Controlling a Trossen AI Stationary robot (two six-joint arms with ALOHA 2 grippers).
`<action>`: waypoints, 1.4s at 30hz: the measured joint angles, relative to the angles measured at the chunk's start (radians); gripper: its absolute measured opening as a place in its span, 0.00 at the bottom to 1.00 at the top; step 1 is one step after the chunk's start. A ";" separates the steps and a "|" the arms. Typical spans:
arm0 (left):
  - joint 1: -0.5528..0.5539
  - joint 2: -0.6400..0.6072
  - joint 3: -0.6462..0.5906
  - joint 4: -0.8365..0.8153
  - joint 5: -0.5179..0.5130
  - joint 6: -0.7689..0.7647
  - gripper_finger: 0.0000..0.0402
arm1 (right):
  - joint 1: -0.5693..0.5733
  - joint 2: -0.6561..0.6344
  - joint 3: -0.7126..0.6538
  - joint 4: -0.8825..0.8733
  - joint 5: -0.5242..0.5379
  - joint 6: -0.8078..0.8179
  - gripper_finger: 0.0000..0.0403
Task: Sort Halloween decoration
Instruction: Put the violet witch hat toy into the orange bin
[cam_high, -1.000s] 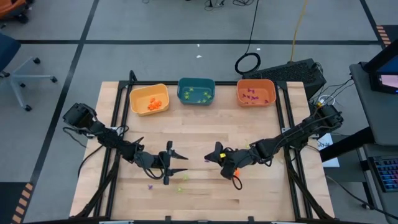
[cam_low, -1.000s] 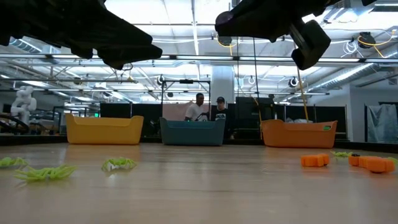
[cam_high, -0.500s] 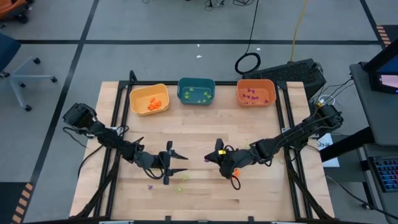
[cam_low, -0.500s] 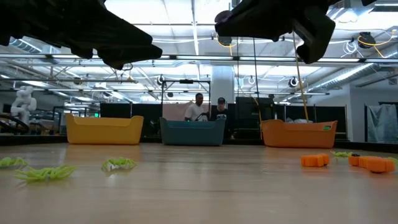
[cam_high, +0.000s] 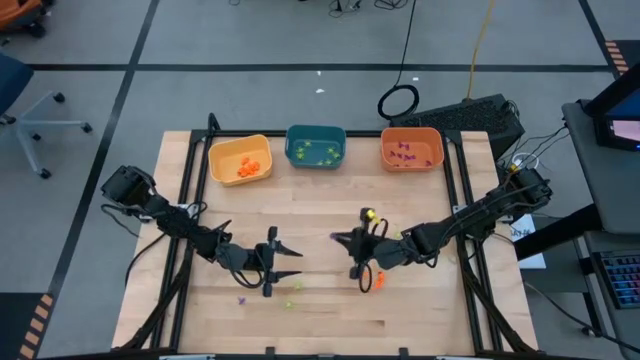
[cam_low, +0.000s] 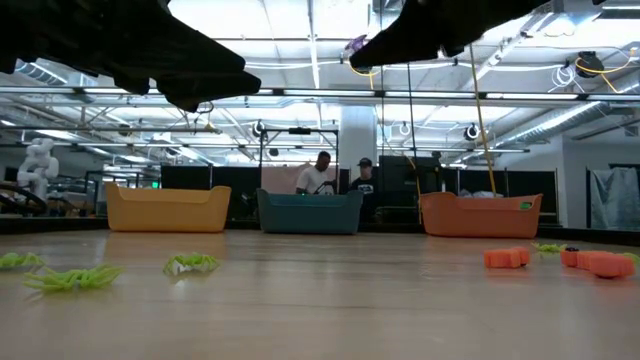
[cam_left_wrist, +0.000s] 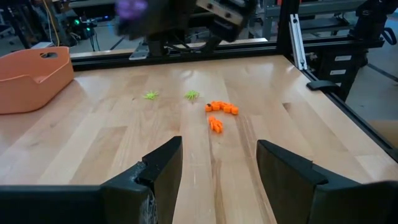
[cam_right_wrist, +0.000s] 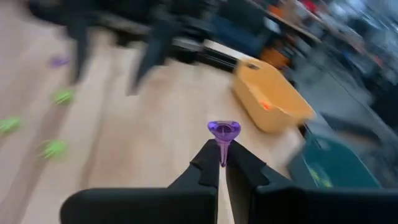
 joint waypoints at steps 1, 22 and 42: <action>0.000 0.000 0.000 0.000 0.000 0.000 0.51 | 0.000 0.000 0.000 -0.005 0.038 0.048 0.00; 0.000 0.000 0.001 -0.001 0.001 0.001 0.51 | -0.394 -0.255 0.001 -0.620 -0.129 0.454 0.00; 0.001 0.000 0.001 0.008 0.000 0.002 0.51 | -1.016 -0.383 0.001 -0.979 -0.289 0.389 0.00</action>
